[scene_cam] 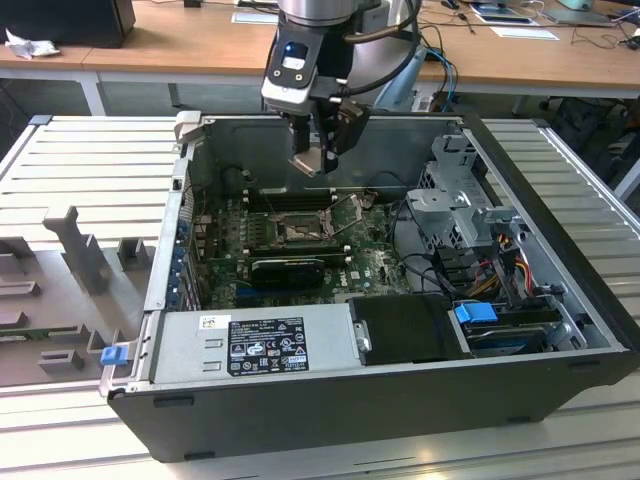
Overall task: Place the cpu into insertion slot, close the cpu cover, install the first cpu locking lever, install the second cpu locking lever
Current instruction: 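Place the cpu into insertion slot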
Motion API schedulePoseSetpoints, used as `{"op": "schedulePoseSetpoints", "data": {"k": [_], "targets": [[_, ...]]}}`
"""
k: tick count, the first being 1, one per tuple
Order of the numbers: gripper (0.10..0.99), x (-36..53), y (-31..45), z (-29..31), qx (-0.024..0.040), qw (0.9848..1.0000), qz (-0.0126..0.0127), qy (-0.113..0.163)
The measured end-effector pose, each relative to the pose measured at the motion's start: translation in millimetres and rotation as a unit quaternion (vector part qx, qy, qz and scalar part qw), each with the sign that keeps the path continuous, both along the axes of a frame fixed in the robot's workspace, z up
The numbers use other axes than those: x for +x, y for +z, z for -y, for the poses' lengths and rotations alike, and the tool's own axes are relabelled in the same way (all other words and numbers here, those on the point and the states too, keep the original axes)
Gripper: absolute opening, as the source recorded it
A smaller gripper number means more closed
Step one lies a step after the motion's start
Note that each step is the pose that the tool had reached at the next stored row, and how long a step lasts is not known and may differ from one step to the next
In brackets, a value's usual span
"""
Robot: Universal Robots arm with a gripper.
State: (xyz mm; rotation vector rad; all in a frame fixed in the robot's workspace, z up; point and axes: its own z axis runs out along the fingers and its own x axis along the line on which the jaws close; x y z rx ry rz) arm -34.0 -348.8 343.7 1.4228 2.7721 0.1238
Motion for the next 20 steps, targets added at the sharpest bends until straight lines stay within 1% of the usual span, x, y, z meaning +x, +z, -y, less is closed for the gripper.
{"op": "schedulePoseSetpoints", "data": {"k": [9, 13, 15, 18, 20], "targets": [[0.529, 0.0, -2.3, 0.0, -0.0003, 0.9995, 0.0, -0.031], [0.529, 0.0, -4.5, -0.1, -0.0012, 0.9983, 0.0, -0.057], [0.529, 0.0, -5.3, -0.1, -0.0012, 0.9973, 0.0, -0.073], [0.529, 0.0, -6.1, -0.1, -0.001, 0.9968, 0.0, -0.08], [0.529, 0.0, -8.4, -0.1, -0.0012, 0.9967, -0.0002, -0.082]]}}
